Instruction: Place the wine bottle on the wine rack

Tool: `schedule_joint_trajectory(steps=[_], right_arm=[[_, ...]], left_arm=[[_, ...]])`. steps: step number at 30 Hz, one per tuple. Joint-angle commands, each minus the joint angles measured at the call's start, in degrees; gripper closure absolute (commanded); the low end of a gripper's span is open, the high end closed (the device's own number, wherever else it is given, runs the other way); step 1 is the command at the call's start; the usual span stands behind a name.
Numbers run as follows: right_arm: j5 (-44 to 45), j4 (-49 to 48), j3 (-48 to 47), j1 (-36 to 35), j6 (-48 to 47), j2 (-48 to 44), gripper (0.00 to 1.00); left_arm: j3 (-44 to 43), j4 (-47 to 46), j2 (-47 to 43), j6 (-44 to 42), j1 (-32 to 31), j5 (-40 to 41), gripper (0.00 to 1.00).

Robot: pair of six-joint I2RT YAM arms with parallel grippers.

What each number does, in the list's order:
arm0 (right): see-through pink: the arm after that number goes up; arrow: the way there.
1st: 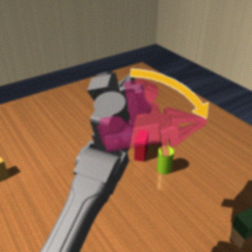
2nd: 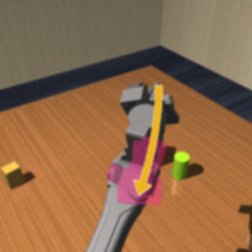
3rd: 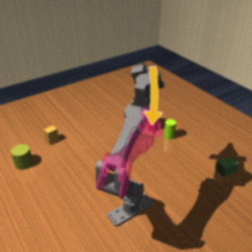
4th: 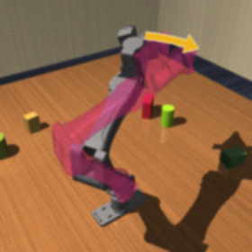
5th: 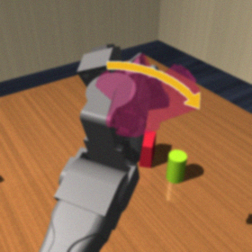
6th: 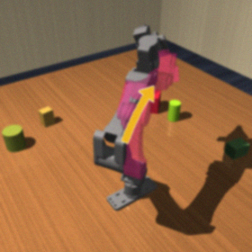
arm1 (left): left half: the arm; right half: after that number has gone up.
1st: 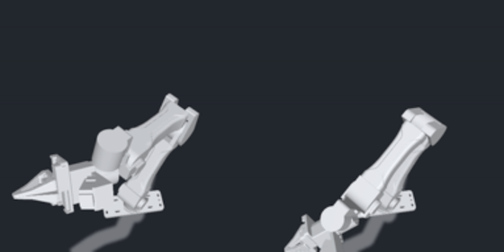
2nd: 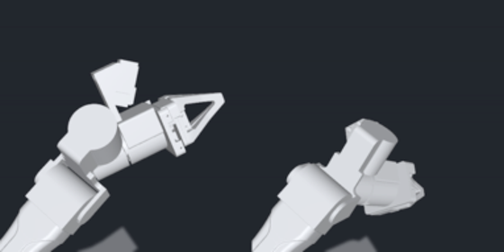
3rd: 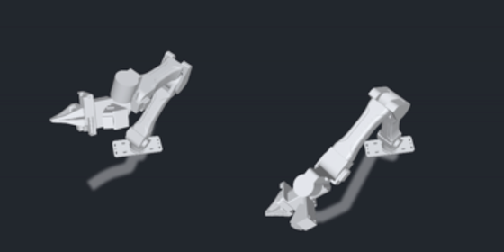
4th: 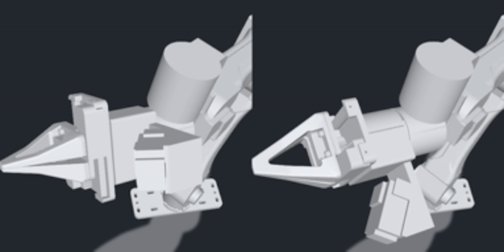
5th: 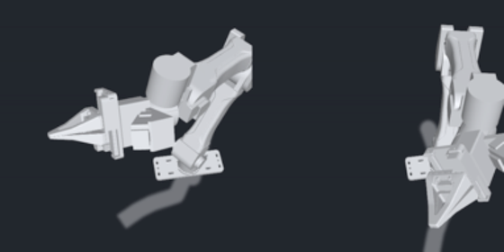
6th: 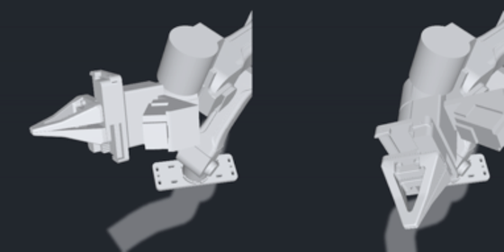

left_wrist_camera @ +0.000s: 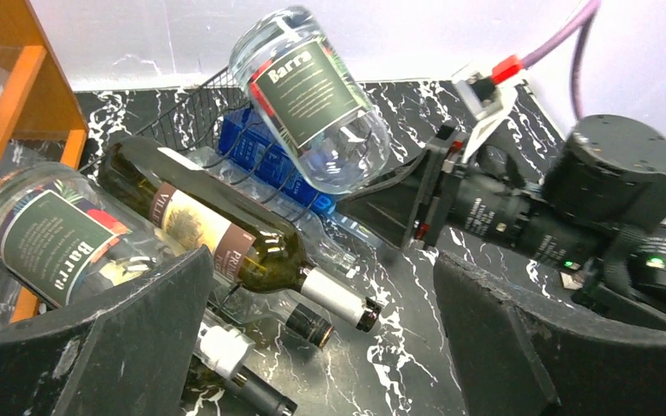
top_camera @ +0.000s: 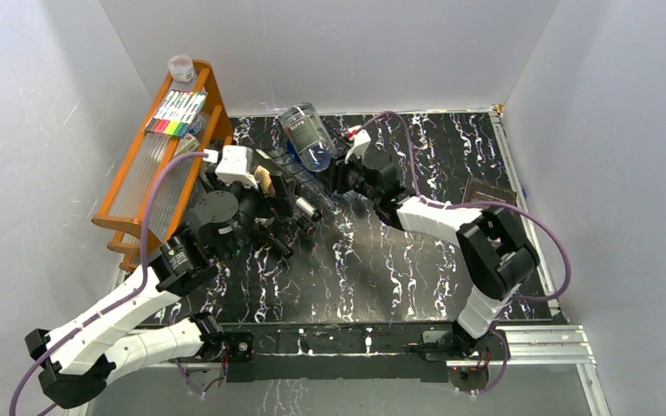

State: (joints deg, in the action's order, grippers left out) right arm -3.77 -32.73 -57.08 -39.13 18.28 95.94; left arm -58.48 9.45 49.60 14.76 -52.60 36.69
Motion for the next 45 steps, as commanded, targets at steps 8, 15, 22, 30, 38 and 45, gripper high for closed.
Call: schedule_joint_trajectory(steps=[8, 15, 22, 30, 38, 45], right_arm=[[-9.36, -6.44, -17.79, 1.08, 0.99, 6.97, 1.00], [-11.57, 3.52, -24.02, 1.08, -0.34, 10.37, 1.00], [-12.71, 11.63, -29.92, 1.07, -1.02, 13.75, 0.67], [-9.71, 14.03, -29.33, 1.12, -1.57, 12.21, 0.47], [-6.30, 18.53, -30.10, 1.08, -2.47, 10.62, 0.21], [-1.58, 21.55, -29.35, 1.13, -2.21, 6.67, 0.07]], left_arm=[[-5.73, 4.75, -4.94, -1.84, 0.21, 0.36, 0.02], [-5.41, 5.53, -5.55, -1.93, 0.22, 0.15, 0.02], [-5.50, 6.10, -5.38, -2.28, 0.22, -0.07, 0.02], [-5.94, 6.89, -6.09, -2.57, 0.21, -0.11, 0.02], [-6.24, 7.11, -6.03, -3.16, 0.20, 0.14, 0.02], [-6.77, 7.82, -6.51, -3.20, 0.23, 0.04, 0.02]])
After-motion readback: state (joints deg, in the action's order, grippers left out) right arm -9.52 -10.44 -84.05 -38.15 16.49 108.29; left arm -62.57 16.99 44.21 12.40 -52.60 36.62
